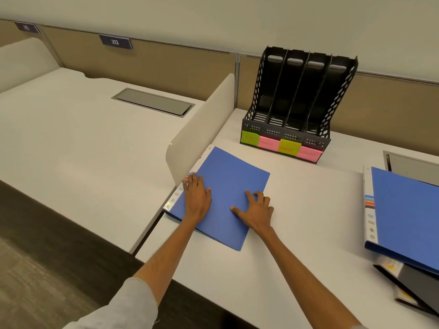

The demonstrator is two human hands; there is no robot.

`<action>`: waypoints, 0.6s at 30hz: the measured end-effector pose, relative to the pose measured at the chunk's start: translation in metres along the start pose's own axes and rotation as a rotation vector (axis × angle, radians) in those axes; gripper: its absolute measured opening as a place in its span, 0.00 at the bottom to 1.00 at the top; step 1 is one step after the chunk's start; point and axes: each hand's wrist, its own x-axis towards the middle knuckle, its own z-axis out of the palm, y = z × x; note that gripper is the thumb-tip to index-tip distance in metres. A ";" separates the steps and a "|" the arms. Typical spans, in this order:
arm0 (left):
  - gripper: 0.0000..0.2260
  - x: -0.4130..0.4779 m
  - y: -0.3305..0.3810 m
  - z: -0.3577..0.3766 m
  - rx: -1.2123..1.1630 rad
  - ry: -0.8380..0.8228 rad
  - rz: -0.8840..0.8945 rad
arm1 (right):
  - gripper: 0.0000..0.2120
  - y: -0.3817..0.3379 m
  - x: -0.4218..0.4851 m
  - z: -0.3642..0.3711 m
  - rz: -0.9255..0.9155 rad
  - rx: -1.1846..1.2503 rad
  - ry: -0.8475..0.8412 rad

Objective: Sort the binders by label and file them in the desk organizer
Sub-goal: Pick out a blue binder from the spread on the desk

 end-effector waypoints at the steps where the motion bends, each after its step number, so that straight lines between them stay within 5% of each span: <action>1: 0.24 -0.002 0.005 0.003 0.004 -0.002 -0.004 | 0.37 0.002 0.001 -0.004 -0.029 0.015 -0.029; 7: 0.25 -0.019 0.033 0.020 0.020 -0.072 -0.010 | 0.37 0.006 0.007 -0.027 -0.167 0.025 -0.212; 18: 0.14 -0.034 0.106 0.021 -0.281 -0.011 0.018 | 0.22 0.056 -0.015 -0.068 -0.113 0.191 0.054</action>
